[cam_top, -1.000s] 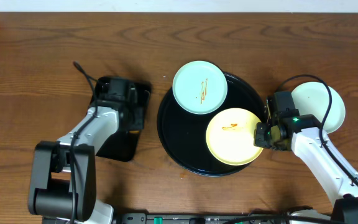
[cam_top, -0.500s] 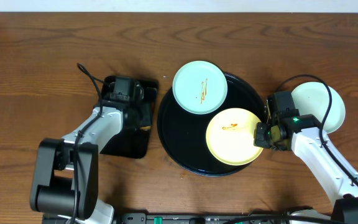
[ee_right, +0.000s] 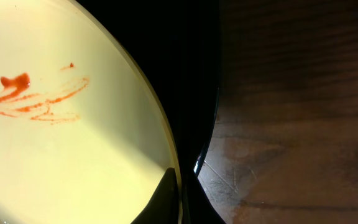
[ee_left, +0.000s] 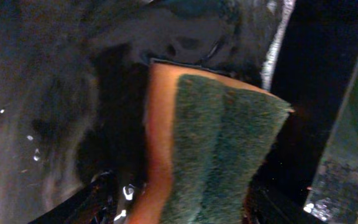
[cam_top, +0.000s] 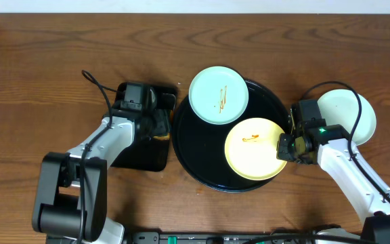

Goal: Clean dirty plates on tray and stack at the side
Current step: 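Grasp the sponge in the basin with the left gripper and lift it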

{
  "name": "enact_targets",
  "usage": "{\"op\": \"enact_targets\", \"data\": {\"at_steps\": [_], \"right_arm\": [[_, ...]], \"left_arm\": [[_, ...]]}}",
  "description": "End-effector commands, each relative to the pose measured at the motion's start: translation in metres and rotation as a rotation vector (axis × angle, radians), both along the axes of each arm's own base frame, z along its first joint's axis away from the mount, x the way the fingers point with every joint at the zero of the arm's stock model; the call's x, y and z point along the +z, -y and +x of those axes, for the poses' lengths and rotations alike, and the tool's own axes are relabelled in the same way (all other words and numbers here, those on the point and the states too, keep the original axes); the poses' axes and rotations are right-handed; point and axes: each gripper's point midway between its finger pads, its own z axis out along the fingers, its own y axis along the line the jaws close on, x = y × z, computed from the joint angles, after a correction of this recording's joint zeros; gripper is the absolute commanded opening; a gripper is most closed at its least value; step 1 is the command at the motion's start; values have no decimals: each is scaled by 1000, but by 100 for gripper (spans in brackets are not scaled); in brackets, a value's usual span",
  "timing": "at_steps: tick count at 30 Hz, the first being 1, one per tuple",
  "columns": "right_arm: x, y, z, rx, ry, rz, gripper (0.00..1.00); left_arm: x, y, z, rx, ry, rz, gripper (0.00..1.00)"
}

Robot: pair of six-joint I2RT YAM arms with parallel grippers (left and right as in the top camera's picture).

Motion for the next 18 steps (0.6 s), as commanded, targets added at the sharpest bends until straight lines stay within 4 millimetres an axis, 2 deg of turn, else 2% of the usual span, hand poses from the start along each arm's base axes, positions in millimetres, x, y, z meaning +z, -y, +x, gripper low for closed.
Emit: {"op": "enact_targets", "data": {"at_steps": [1,7,12,18], "right_arm": [[1,6,1,5,7,-24,1],[1,6,1,5,8,-23,1],[1,6,1,5,8,-23,1],[1,6,1,5,8,-23,1]], "left_arm": [[5,-16,2,30,34,85,66],[6,-17,4,18,46,96,67],[7,-10,6,-72,82,129,66],[7,-14,6,-74,102,261,57]]}}
